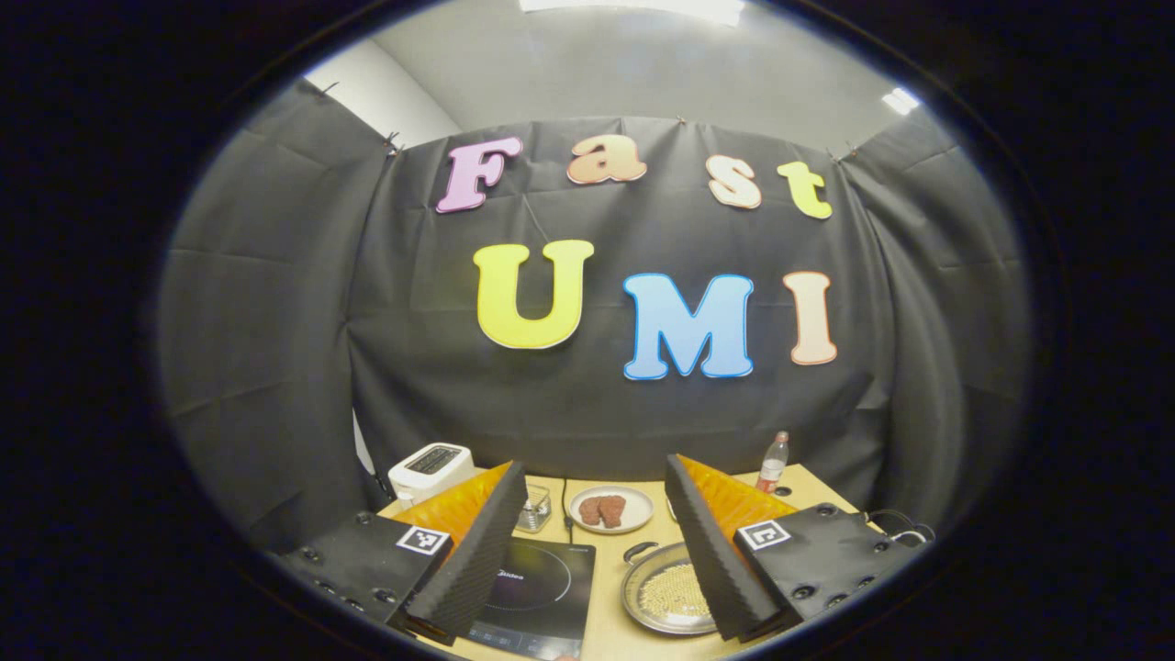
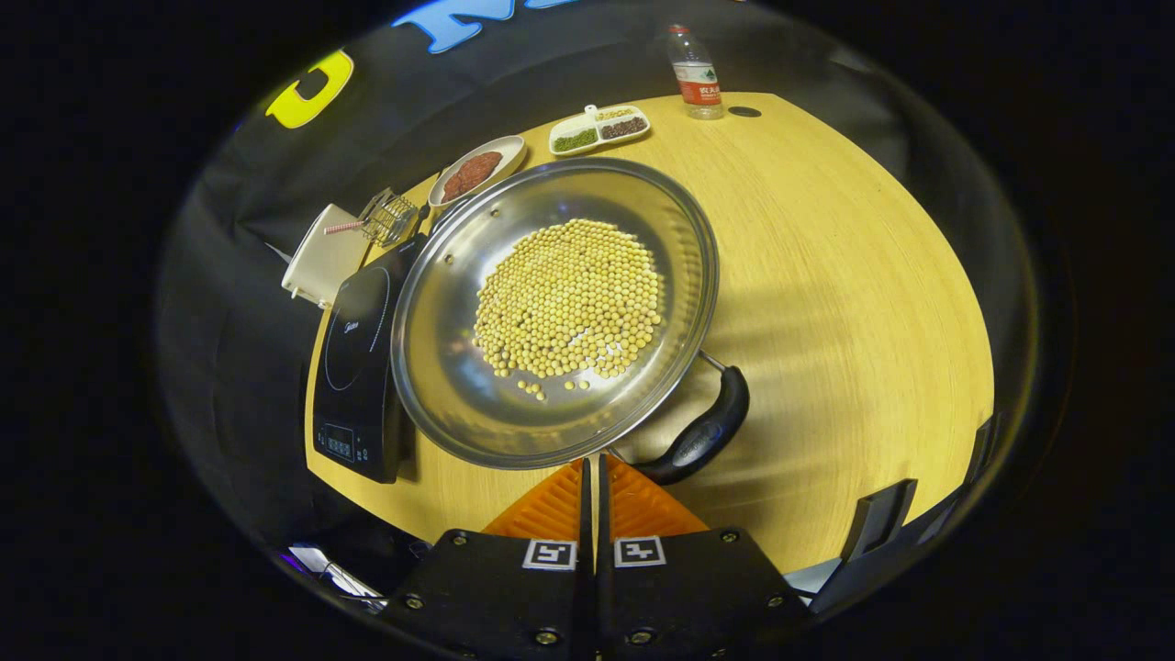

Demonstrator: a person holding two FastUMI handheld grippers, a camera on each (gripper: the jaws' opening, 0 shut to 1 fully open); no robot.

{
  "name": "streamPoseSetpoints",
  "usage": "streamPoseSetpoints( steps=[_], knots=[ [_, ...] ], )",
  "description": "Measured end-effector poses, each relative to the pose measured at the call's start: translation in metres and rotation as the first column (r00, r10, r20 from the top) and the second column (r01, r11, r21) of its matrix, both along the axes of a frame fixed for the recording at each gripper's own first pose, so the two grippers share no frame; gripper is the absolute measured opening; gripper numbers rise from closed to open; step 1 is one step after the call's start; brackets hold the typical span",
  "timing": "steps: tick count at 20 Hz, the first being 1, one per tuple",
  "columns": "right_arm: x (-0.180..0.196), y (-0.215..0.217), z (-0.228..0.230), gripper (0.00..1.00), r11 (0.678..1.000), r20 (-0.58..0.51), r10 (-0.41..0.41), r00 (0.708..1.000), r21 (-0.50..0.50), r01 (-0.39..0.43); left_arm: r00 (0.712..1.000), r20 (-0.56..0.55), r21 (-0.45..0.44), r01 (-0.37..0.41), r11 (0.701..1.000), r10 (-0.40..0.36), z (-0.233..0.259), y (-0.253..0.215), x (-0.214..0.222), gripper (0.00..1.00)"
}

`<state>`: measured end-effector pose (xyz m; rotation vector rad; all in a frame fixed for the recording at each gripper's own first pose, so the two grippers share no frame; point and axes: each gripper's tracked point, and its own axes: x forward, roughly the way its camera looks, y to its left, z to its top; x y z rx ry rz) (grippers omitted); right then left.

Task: First push the handle of the pot to place it horizontally, then grasp the pot with both hands and set it on the induction cooktop.

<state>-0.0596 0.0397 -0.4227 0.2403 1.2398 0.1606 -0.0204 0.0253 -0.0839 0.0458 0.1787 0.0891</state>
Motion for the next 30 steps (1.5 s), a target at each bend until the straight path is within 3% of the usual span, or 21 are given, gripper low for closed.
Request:
streamPoseSetpoints(
  steps=[7,8,12,13,14,15,16,17,18,22,25,28,30],
  knots=[
    [0.021,-0.036,0.0,0.01,0.999,0.025,0.021,0.999,-0.046,-0.02,1.0,0.03,0.012,0.007,1.0,-0.008,0.01,-0.026,-0.002,1.0],
    [0.023,-0.04,0.0,0.01,0.998,0.026,0.026,0.999,-0.05,-0.025,0.999,0.037,0.015,0.009,1.0,-0.01,0.013,-0.03,-0.002,0.94],
    [0.037,-0.058,-0.001,0.01,0.995,0.041,0.059,0.997,-0.079,-0.055,0.999,0.048,0.024,0.011,1.0,-0.012,0.016,-0.045,-0.003,0.98],
    [0.04,-0.062,-0.002,0.01,0.994,0.043,0.065,0.997,-0.087,-0.061,0.999,0.051,0.026,0.011,1.0,-0.012,0.015,-0.048,-0.002,0.94],
    [0.044,-0.067,-0.002,0.01,0.993,0.044,0.074,0.996,-0.096,-0.069,0.999,0.054,0.029,0.008,1.0,-0.009,0.016,-0.051,-0.003,1.0],
    [0.047,-0.07,-0.003,0.01,0.992,0.045,0.082,0.996,-0.103,-0.077,0.998,0.056,0.031,0.003,1.0,-0.004,0.015,-0.053,-0.004,0.94],
    [0.051,-0.074,-0.002,0.01,0.99,0.047,0.089,0.995,-0.11,-0.083,0.998,0.057,0.031,-0.003,1.0,0.001,0.015,-0.055,-0.006,1.0],
    [0.054,-0.078,-0.003,0.01,0.989,0.05,0.095,0.994,-0.116,-0.089,0.998,0.057,0.029,-0.007,1.0,0.006,0.013,-0.057,-0.007,0.94],
    [0.058,-0.082,-0.003,0.01,0.988,0.053,0.102,0.993,-0.123,-0.095,0.998,0.056,0.027,-0.012,1.0,0.01,0.013,-0.058,-0.008,0.98],
    [0.071,-0.09,-0.003,0.01,0.985,0.061,0.116,0.991,-0.136,-0.107,0.999,0.046,0.015,-0.026,1.0,0.025,0.009,-0.059,-0.014,0.99],
    [0.083,-0.096,-0.005,0.0,0.983,0.072,0.105,0.992,-0.157,-0.092,0.999,0.039,0.011,-0.013,1.0,0.012,0.002,-0.058,-0.013,0.94],
    [0.096,-0.101,-0.003,0.01,0.985,0.078,0.053,0.996,-0.168,-0.039,1.0,0.015,0.017,0.028,0.999,-0.028,-0.011,-0.05,-0.003,0.98],
    [0.103,-0.1,-0.002,0.01,0.985,0.091,0.025,0.996,-0.172,-0.009,0.999,-0.017,-0.028,0.046,0.999,-0.046,-0.028,-0.044,0.005,0.98]
  ],
)
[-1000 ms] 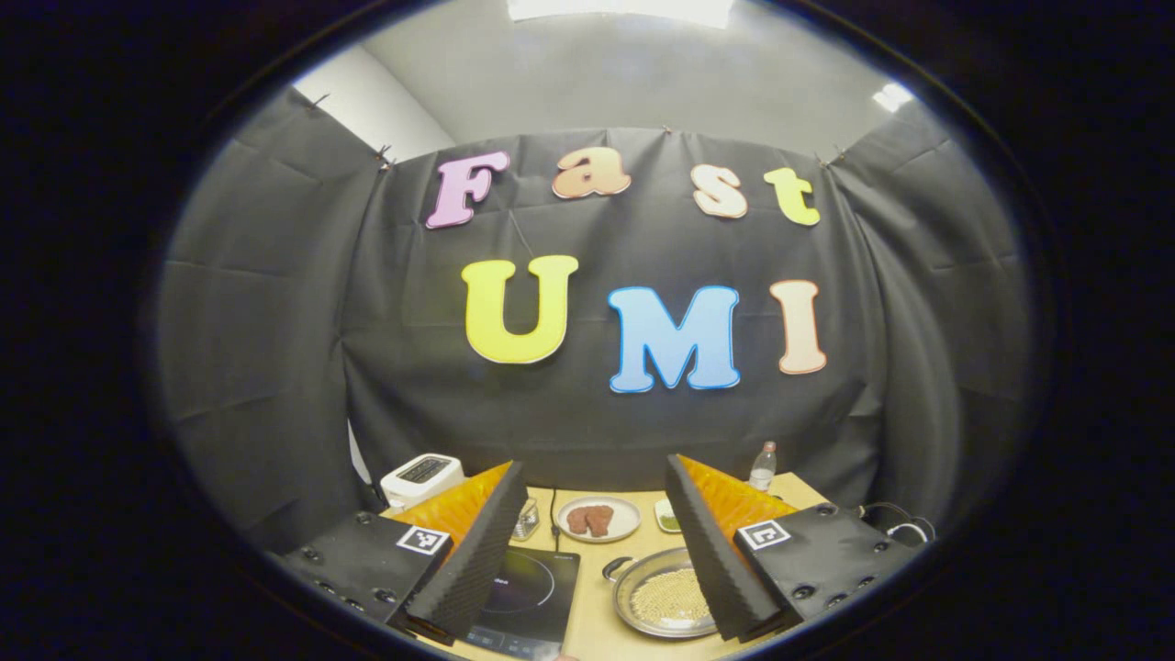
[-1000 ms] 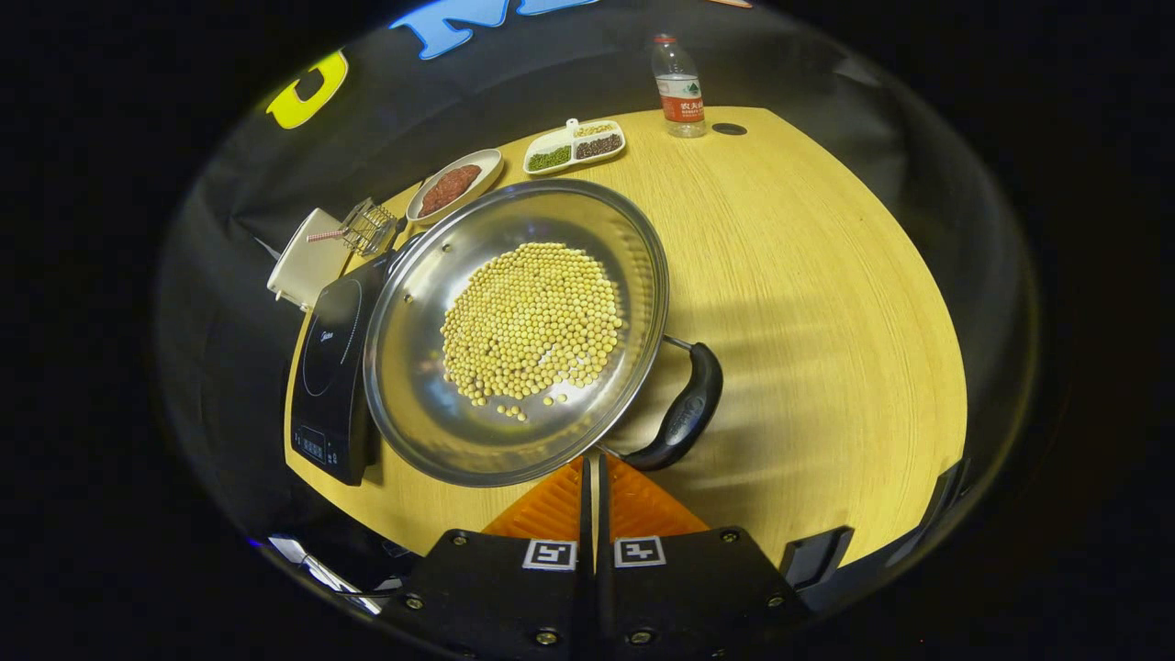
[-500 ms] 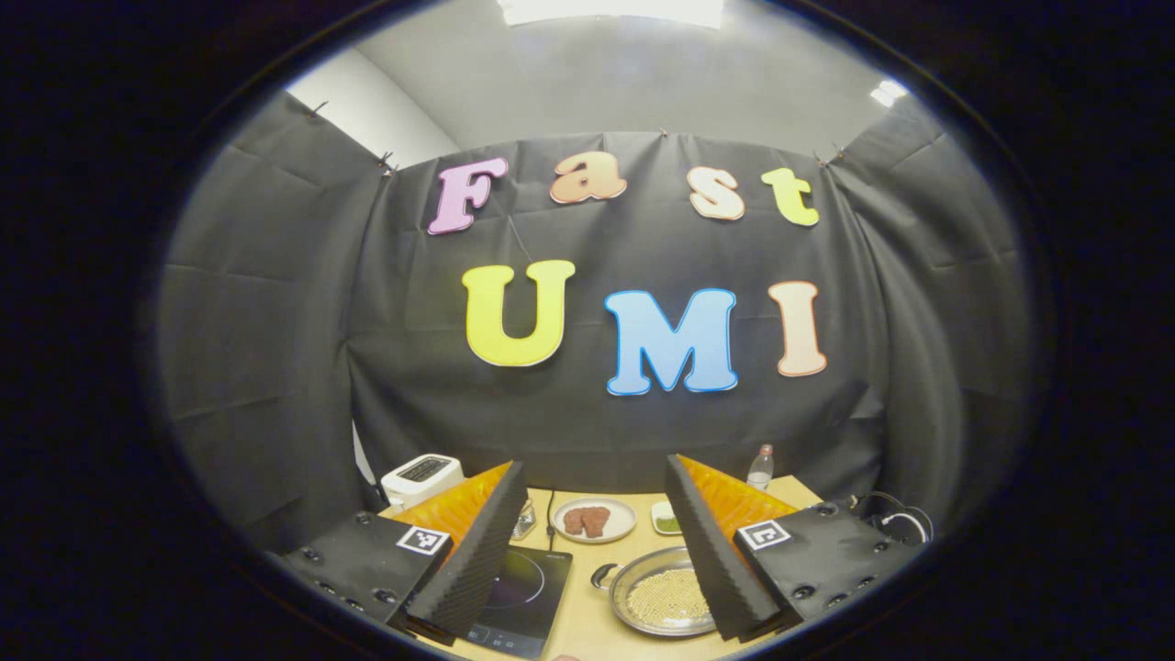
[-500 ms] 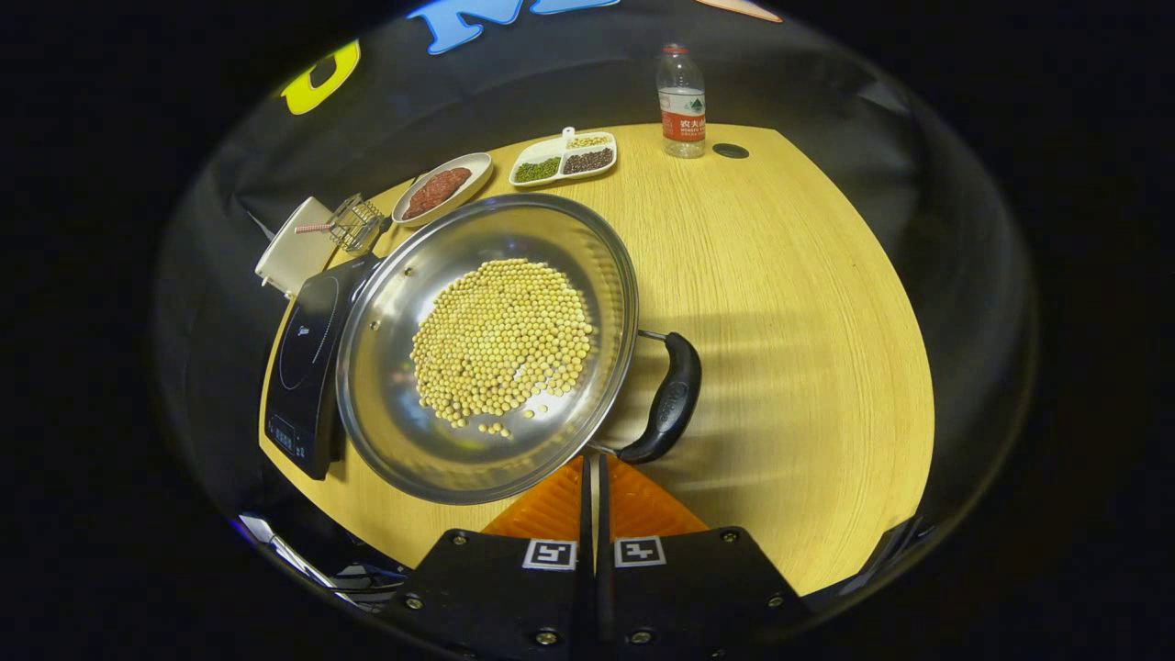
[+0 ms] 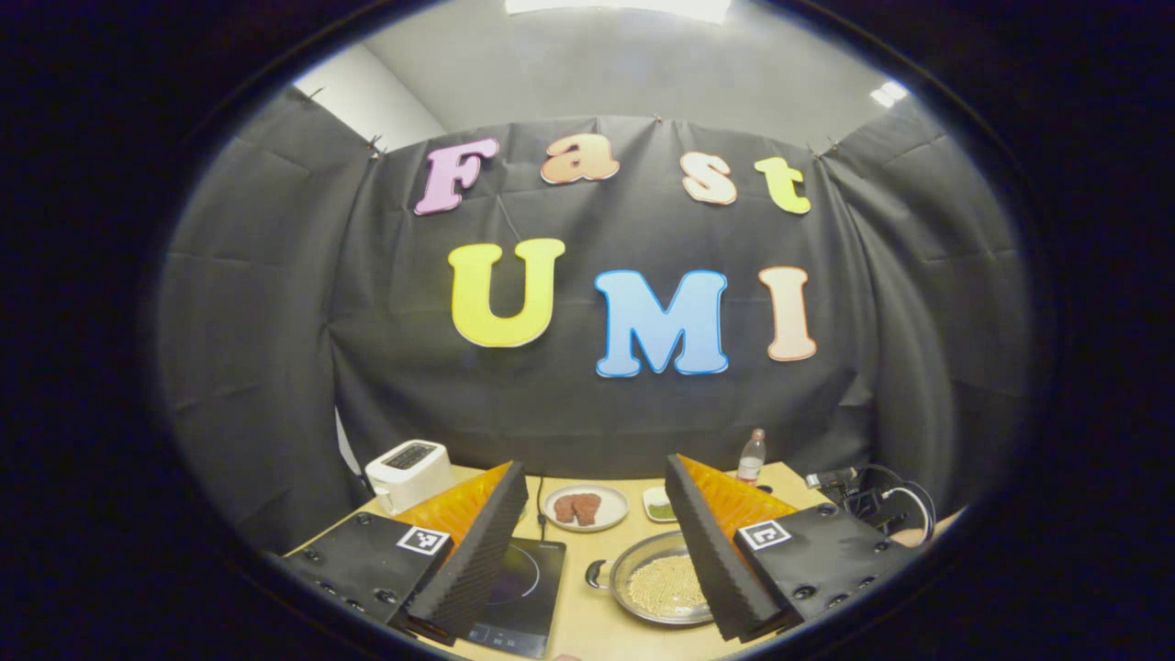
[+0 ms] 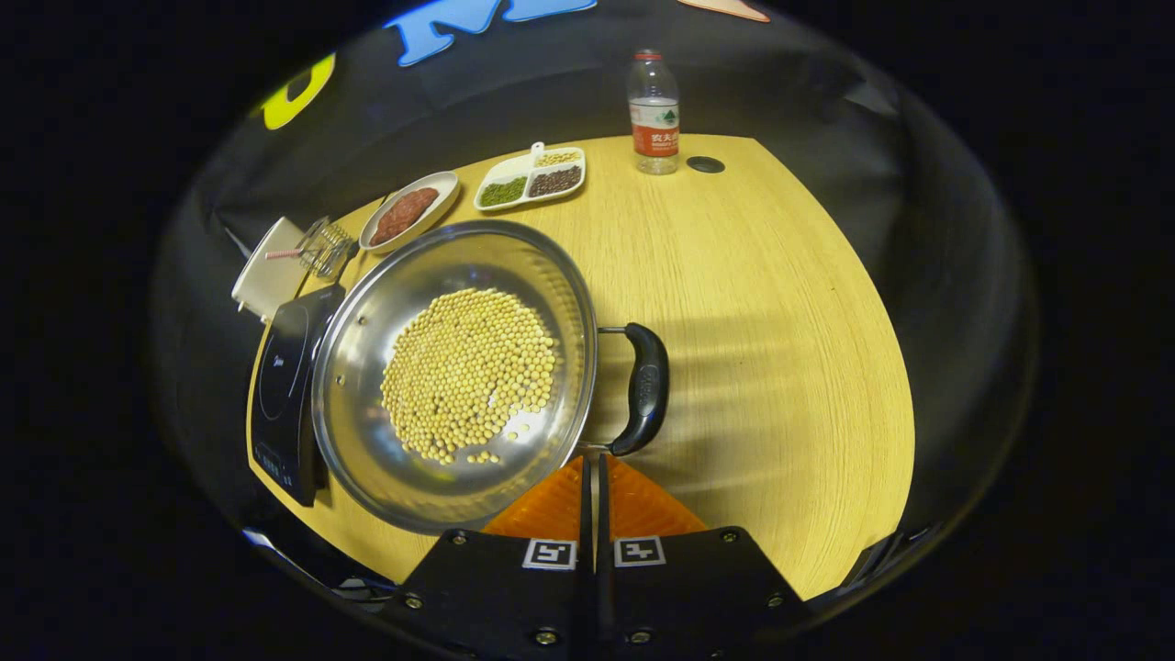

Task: First push the handle of the pot to place it horizontally, then grasp the pot with both hands and set it on the induction cooktop.

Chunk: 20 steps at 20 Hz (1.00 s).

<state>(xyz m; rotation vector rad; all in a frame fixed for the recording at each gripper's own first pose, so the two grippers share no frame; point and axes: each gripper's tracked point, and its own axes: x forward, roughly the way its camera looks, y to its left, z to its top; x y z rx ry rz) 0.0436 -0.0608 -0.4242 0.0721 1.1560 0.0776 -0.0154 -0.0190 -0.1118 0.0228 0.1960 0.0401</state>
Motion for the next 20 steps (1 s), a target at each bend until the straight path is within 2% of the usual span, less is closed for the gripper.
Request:
streamPoseSetpoints(
  steps=[3,4,5,6,8,9,10,11,12,13,16,18,19,20],
  knots=[
    [0.005,-0.005,0.003,0.01,0.999,0.024,-0.02,1.0,-0.028,0.02,0.999,-0.044,-0.051,0.01,0.999,-0.012,-0.023,0.01,0.011,0.94],
    [0.006,-0.013,0.007,0.01,0.998,0.041,-0.028,0.999,-0.054,0.03,0.998,-0.057,-0.049,0.022,0.999,-0.025,-0.029,0.011,0.015,0.94],
    [0.008,-0.017,0.011,0.01,0.997,0.067,-0.039,0.997,-0.064,0.043,0.997,-0.073,-0.043,0.037,0.998,-0.04,-0.036,0.011,0.02,0.99],
    [0.009,-0.017,0.018,0.04,0.997,0.095,-0.045,0.994,-0.052,0.05,0.994,-0.089,-0.037,0.053,0.998,-0.056,-0.043,0.01,0.024,0.94],
    [0.007,-0.02,0.037,0.33,0.996,0.144,-0.055,0.988,-0.058,0.064,0.989,-0.118,-0.028,0.083,0.996,-0.086,-0.057,0.006,0.031,1.0],
    [0.008,-0.021,0.045,0.51,0.996,0.182,-0.05,0.982,-0.059,0.062,0.987,-0.13,-0.027,0.096,0.995,-0.099,-0.065,0.004,0.035,0.94],
    [0.011,-0.021,0.055,0.6,0.996,0.224,-0.045,0.974,-0.069,0.062,0.984,-0.14,-0.03,0.107,0.994,-0.11,-0.072,0.002,0.038,0.94],
    [0.011,-0.022,0.065,0.76,0.995,0.264,-0.035,0.964,-0.085,0.059,0.981,-0.152,-0.031,0.118,0.993,-0.121,-0.079,-0.001,0.041,0.99],
    [0.013,-0.021,0.075,0.83,0.994,0.301,-0.019,0.953,-0.1,0.051,0.978,-0.164,-0.029,0.127,0.991,-0.13,-0.086,-0.002,0.046,1.0],
    [0.013,-0.015,0.083,0.87,0.994,0.331,-0.003,0.944,-0.098,0.037,0.973,-0.181,-0.03,0.142,0.989,-0.145,-0.095,-0.005,0.051,1.0],
    [0.016,-0.001,0.099,0.87,0.997,0.393,0.012,0.919,-0.078,0.02,0.951,-0.25,-0.049,0.177,0.983,-0.184,-0.129,-0.012,0.062,0.99],
    [0.019,0.002,0.097,0.87,0.997,0.396,-0.008,0.918,-0.063,0.036,0.934,-0.299,-0.054,0.188,0.981,-0.195,-0.152,-0.012,0.071,0.99],
    [0.02,0.002,0.093,0.87,0.997,0.389,-0.02,0.921,-0.056,0.045,0.926,-0.319,-0.06,0.193,0.979,-0.202,-0.164,-0.012,0.074,0.94],
    [0.022,0.0,0.088,0.87,0.997,0.382,-0.031,0.924,-0.058,0.058,0.919,-0.338,-0.062,0.196,0.979,-0.205,-0.175,-0.012,0.079,0.99]
  ],
)
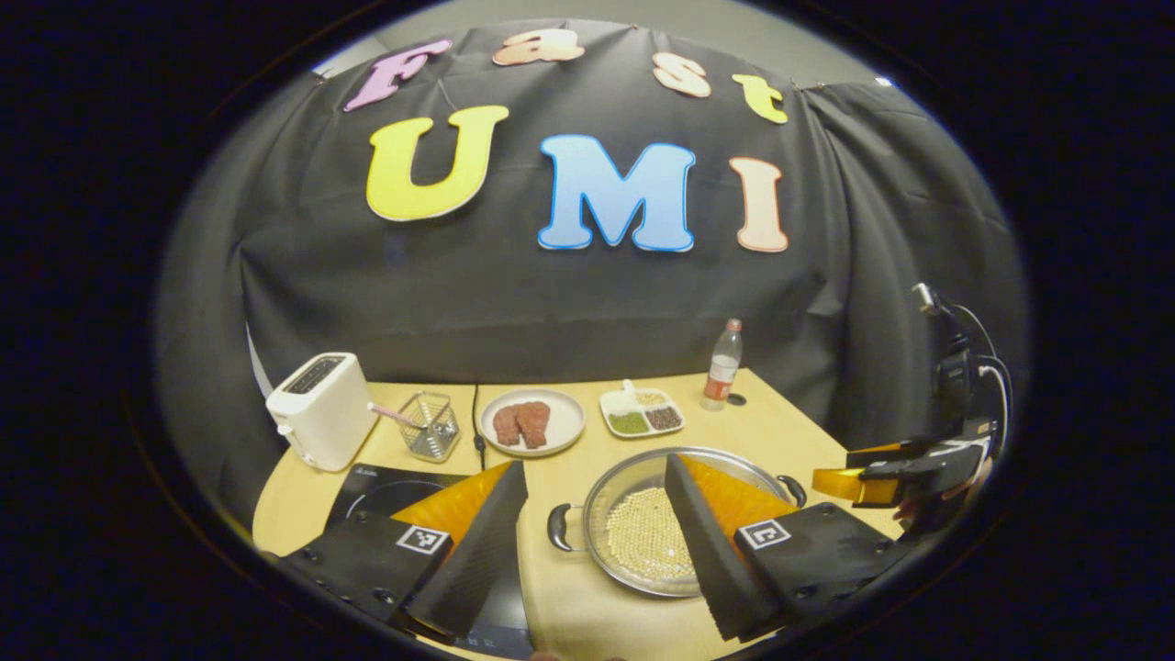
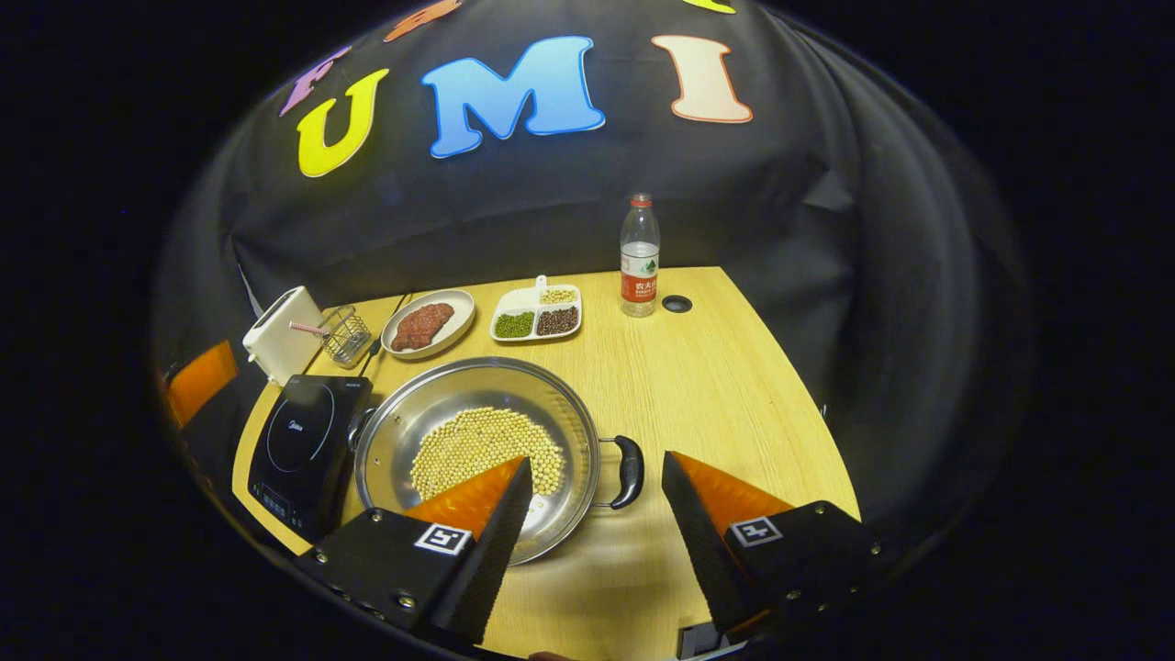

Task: First push the handle of the pot to place it horizontally, then grasp the pot with both hands and set it on the induction cooktop.

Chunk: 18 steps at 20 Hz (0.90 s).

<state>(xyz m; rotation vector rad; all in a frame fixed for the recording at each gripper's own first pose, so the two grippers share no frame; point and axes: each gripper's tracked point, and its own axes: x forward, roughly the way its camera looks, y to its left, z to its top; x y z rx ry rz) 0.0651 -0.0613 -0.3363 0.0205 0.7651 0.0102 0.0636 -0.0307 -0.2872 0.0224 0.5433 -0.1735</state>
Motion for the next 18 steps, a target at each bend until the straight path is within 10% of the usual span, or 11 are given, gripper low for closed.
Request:
streamPoseSetpoints(
  steps=[18],
  knots=[
    [0.042,-0.012,-0.079,0.87,0.996,-0.081,-0.085,0.993,-0.039,0.082,0.966,-0.26,0.059,0.02,0.998,-0.004,-0.182,0.017,0.048,0.99]
  ],
)
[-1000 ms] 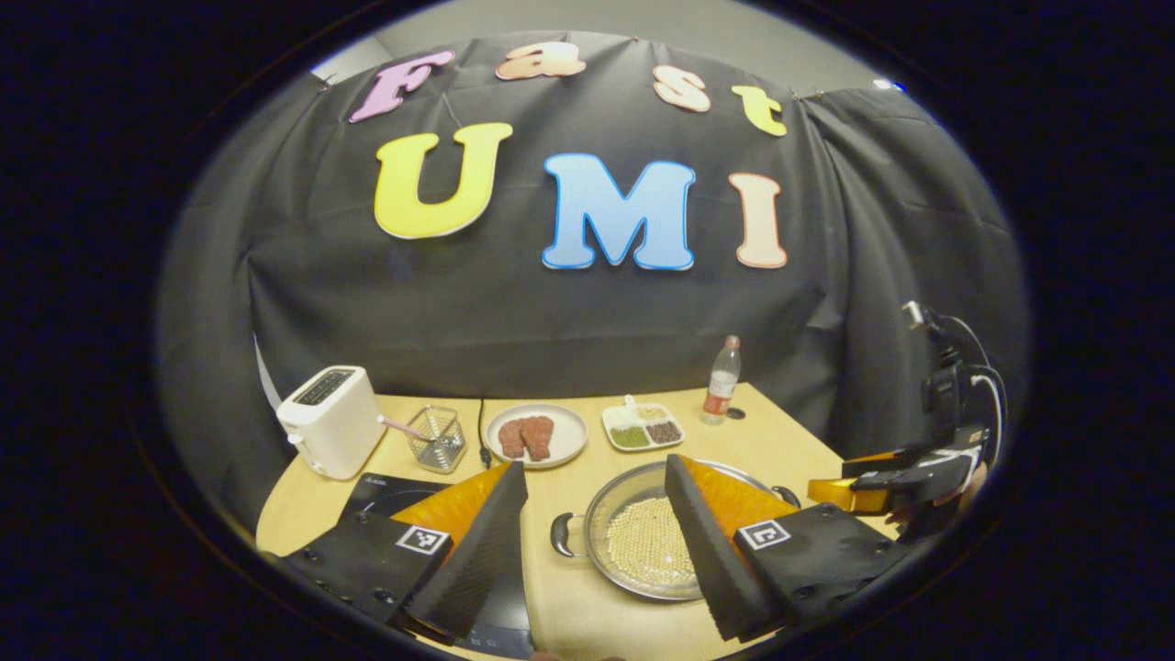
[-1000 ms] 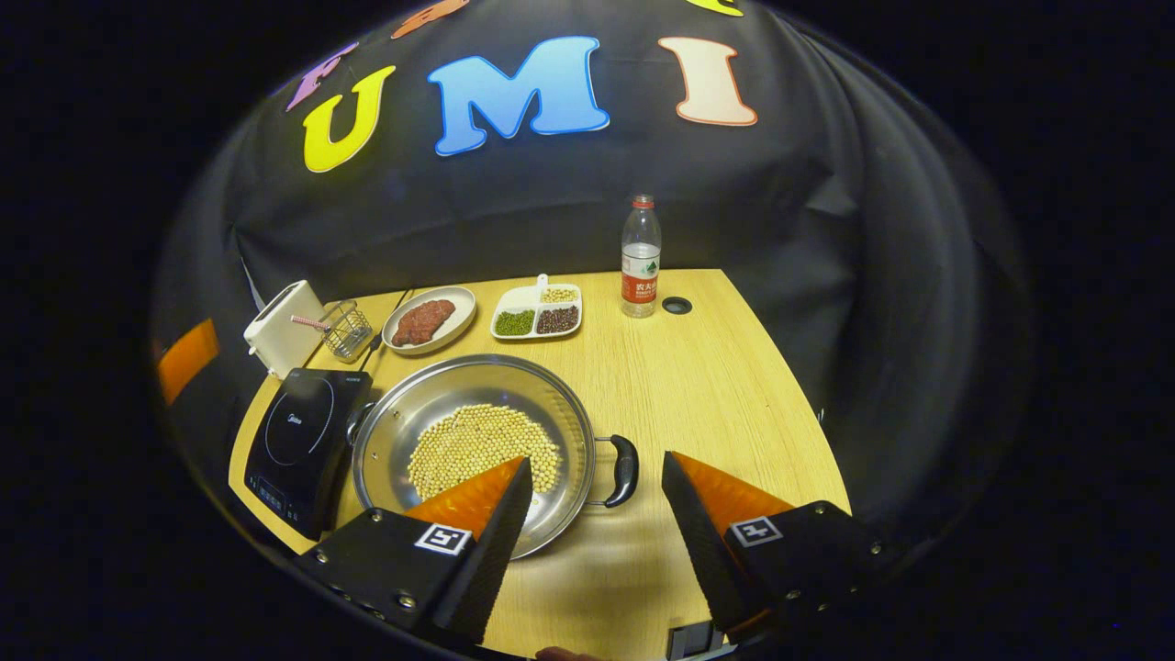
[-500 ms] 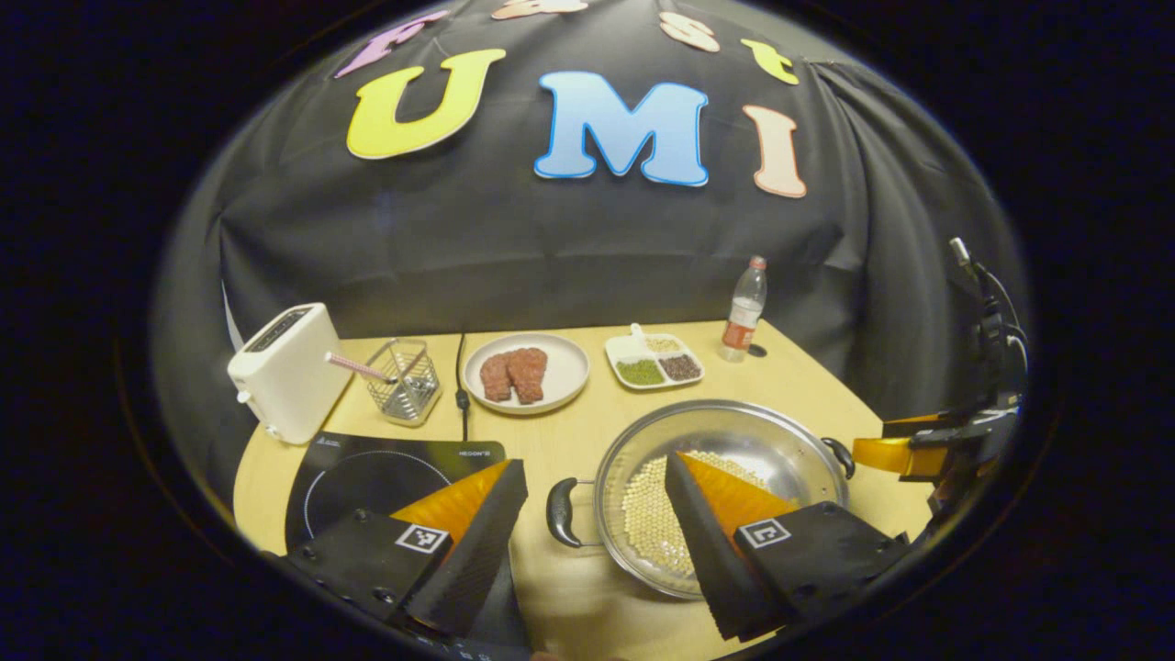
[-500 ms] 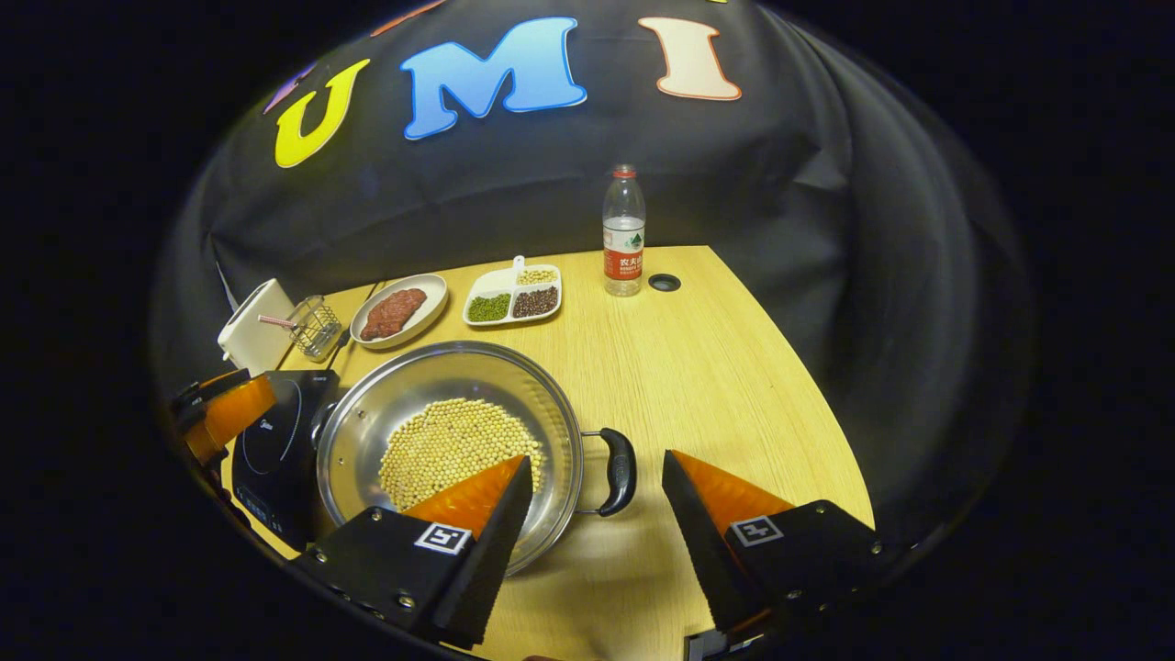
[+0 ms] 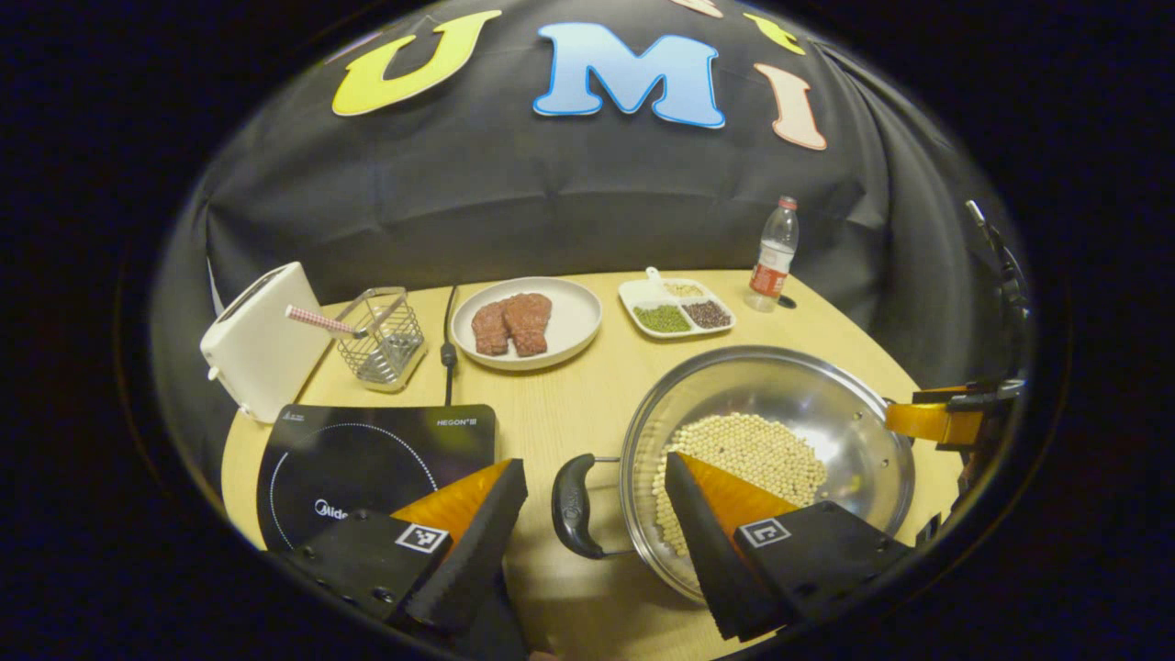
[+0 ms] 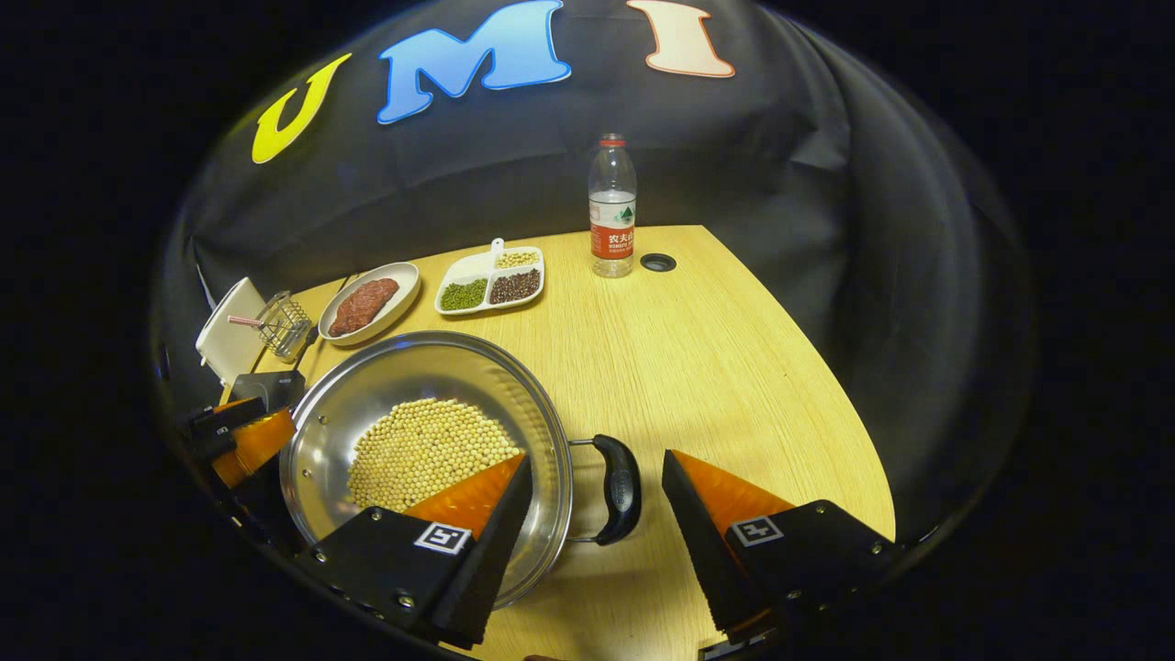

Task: First push the handle of the pot to place it horizontally, then grasp the pot with both hands and set it on the induction cooktop.

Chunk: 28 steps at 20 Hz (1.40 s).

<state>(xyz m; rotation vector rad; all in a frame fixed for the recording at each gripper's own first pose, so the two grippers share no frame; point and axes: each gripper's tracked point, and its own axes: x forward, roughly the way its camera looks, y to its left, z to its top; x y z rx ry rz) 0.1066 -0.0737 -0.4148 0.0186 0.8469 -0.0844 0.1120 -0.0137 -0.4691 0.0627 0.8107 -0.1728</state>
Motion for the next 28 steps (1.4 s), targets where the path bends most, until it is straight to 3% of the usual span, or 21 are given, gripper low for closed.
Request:
streamPoseSetpoints(
  steps=[9,10,11,12,15,16,17,19,21,22,27,28],
  knots=[
    [0.001,-0.001,-0.041,0.87,0.999,-0.088,-0.027,0.996,0.032,0.03,0.995,-0.096,-0.015,0.015,1.0,-0.017,-0.036,-0.004,-0.003,0.97],
    [0.001,-0.001,-0.045,0.78,0.999,-0.099,-0.029,0.995,0.037,0.033,0.994,-0.105,-0.013,0.016,1.0,-0.017,-0.039,-0.003,-0.004,0.94],
    [0.001,0.0,-0.048,0.78,0.998,-0.11,-0.035,0.993,0.044,0.04,0.993,-0.114,-0.012,0.019,1.0,-0.021,-0.042,-0.002,-0.004,0.88],
    [0.002,0.0,-0.052,0.85,0.998,-0.118,-0.036,0.992,0.054,0.043,0.992,-0.124,-0.024,0.025,0.999,-0.028,-0.045,-0.004,-0.005,0.81],
    [0.002,0.003,-0.059,0.76,0.993,-0.137,-0.05,0.989,0.097,0.064,0.99,-0.135,-0.027,0.031,0.999,-0.035,-0.046,-0.005,-0.005,0.7],
    [0.002,0.004,-0.056,0.68,0.993,-0.141,-0.053,0.989,0.1,0.067,0.99,-0.138,-0.028,0.032,0.999,-0.036,-0.047,-0.006,-0.005,0.69],
    [0.002,0.005,-0.056,0.66,0.991,-0.14,-0.06,0.988,0.11,0.075,0.99,-0.14,-0.03,0.029,0.999,-0.033,-0.046,-0.005,-0.005,0.72],
    [0.0,0.007,-0.057,0.63,0.989,-0.149,-0.053,0.987,0.13,0.073,0.988,-0.15,-0.026,0.027,0.999,-0.03,-0.046,-0.005,-0.005,0.66],
    [0.0,0.007,-0.051,0.6,0.988,-0.151,-0.045,0.987,0.139,0.066,0.988,-0.152,-0.018,0.028,0.999,-0.03,-0.047,-0.005,-0.004,0.7],
    [-0.001,0.007,-0.05,0.54,0.988,-0.157,-0.044,0.987,0.136,0.066,0.986,-0.162,-0.019,0.028,0.999,-0.03,-0.047,-0.008,-0.006,0.64],
    [-0.007,0.014,-0.04,0.54,0.99,-0.151,-0.033,0.988,0.131,0.053,0.988,-0.156,-0.02,0.02,1.0,-0.023,-0.035,0.0,-0.008,0.6],
    [-0.009,0.016,-0.034,0.54,0.99,-0.148,-0.03,0.988,0.131,0.05,0.988,-0.151,-0.021,0.017,1.0,-0.02,-0.029,0.002,-0.008,0.64]
  ],
)
